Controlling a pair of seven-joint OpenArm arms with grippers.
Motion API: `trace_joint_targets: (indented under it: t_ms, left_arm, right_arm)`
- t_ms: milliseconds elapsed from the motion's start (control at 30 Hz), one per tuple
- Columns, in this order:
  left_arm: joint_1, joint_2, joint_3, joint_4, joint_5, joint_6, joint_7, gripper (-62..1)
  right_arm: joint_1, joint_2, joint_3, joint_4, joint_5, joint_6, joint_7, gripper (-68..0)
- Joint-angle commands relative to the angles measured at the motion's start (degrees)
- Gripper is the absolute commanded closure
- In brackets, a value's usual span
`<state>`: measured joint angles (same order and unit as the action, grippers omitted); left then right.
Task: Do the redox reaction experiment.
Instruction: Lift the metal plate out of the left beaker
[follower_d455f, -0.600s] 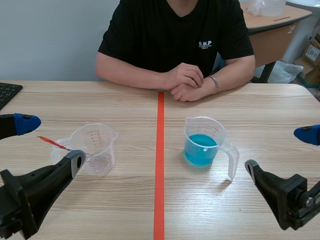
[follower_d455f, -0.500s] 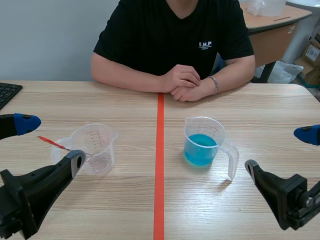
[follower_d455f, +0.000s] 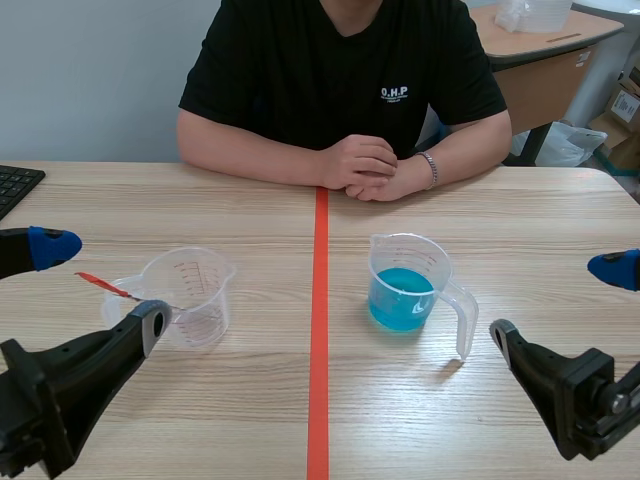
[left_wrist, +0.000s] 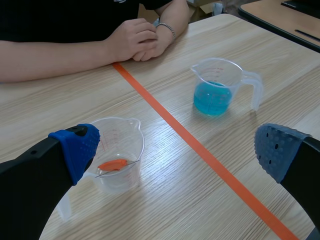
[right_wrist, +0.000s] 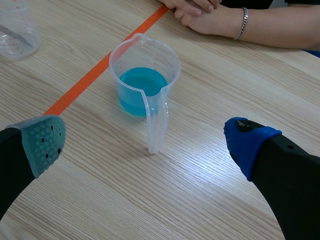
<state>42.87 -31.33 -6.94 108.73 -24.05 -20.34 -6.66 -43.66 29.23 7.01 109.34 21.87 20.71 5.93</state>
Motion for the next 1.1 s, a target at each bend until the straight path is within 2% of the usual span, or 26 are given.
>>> trace_joint_targets:
  t_ms: [0, 167, 333, 533, 800, 1067]
  left_arm:
    - [0.5, -1.2, -0.5, 0.8, -0.3, 1.2, -0.8, -62.3]
    - [4.2, -2.2, -4.1, 0.8, -0.3, 2.3, -1.0, -62.3]
    - [10.3, -2.2, -9.0, 0.2, -0.3, 5.8, -1.0, -62.3]
    - [16.7, -1.4, -11.5, -4.7, -0.3, 8.4, -1.4, -62.3]
    - [22.2, 4.8, -13.0, -14.5, -0.4, 14.6, -1.4, -62.3]
    - [24.1, 11.3, -13.0, -22.6, -0.6, 14.9, -1.4, -62.3]
  right_arm:
    - [0.7, 0.6, 0.1, 1.0, 0.3, -0.2, 0.5, -67.9]
    - [0.6, 0.6, 0.1, 1.0, 0.3, -0.2, 0.3, -67.9]
    - [0.6, 0.6, 0.1, 1.0, 0.3, -0.2, 0.4, -67.9]
    - [0.7, 0.6, 0.1, 1.0, 0.3, -0.1, 0.4, -67.9]
    - [0.7, 0.7, 0.1, 1.0, 0.3, 1.2, 0.4, -67.9]
    - [1.1, 0.9, 0.1, 1.0, 0.1, 2.1, 0.4, -67.9]
